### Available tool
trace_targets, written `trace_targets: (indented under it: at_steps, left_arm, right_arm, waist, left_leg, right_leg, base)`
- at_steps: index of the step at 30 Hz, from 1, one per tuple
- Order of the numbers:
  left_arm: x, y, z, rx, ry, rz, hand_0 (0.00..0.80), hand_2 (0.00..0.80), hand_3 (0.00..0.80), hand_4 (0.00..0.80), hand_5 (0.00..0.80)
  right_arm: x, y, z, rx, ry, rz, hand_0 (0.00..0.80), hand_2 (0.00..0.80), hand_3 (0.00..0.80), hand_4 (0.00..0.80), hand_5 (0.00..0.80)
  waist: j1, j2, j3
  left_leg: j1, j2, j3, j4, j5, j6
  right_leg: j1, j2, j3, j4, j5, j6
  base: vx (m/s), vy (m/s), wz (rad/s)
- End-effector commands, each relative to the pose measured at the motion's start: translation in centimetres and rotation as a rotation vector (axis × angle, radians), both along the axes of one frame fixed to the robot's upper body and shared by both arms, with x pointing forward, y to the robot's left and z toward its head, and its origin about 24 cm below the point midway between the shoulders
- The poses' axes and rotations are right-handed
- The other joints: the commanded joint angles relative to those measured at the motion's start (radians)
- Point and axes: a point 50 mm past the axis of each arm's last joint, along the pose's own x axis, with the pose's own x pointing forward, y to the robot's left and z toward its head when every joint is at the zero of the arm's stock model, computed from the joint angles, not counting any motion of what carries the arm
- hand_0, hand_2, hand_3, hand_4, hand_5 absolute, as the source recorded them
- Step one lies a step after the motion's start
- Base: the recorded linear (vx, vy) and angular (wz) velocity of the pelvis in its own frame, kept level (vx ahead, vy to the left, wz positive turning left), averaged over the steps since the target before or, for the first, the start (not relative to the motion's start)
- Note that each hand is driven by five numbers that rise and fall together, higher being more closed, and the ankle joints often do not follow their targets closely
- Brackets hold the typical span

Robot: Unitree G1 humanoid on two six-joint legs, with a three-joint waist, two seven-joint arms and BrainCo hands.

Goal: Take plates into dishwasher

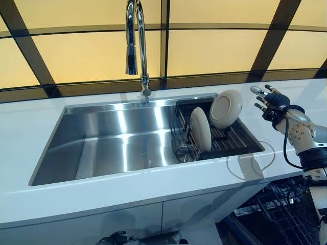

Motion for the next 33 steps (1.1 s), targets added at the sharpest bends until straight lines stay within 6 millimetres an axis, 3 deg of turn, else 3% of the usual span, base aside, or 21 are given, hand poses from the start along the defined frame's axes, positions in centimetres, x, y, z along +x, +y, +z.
trace_targets:
  at_steps: [1, 17, 33]
  left_arm:
    - [0.5, 1.1, 0.3, 0.042, 0.009, -0.046, 0.0, 0.0, 0.0, 0.0, 0.0]
    - [0.6, 0.8, 0.3, 0.038, 0.012, -0.072, 0.0, 0.0, 0.0, 0.0, 0.0]
    - [0.5, 0.6, 0.2, 0.035, 0.013, -0.068, 0.0, 0.0, 0.0, 0.0, 0.0]
  right_arm:
    - [1.1, 0.4, 2.6, -0.036, -0.055, 0.016, 0.0, 0.0, 0.0, 0.0, 0.0]
    - [2.1, 2.5, 1.0, -0.035, 0.026, 0.063, 0.0, 0.0, 0.0, 0.0, 0.0]
    - [2.4, 2.5, 1.0, -0.007, 0.013, 0.01, 0.0, 0.0, 0.0, 0.0, 0.0]
  waist:
    - [0.034, -0.051, -0.02]
    - [0.051, -0.051, -0.014]
    - [0.059, -0.047, -0.009]
  left_leg:
    - [-0.029, -0.029, 0.014, 0.007, 0.005, 0.033]
    - [-0.027, -0.032, 0.011, 0.007, 0.007, 0.034]
    - [-0.024, -0.033, 0.008, 0.008, 0.007, 0.034]
  right_leg:
    - [0.075, -0.053, 0.011, 0.031, -0.06, 0.058]
    - [0.082, -0.054, 0.001, 0.027, -0.059, 0.057]
    - [0.088, -0.057, -0.005, 0.031, -0.063, 0.057]
  base:
    - [0.0, 0.0, 0.0]
    - [0.001, 0.0, 0.0]
    - [0.0, 0.0, 0.0]
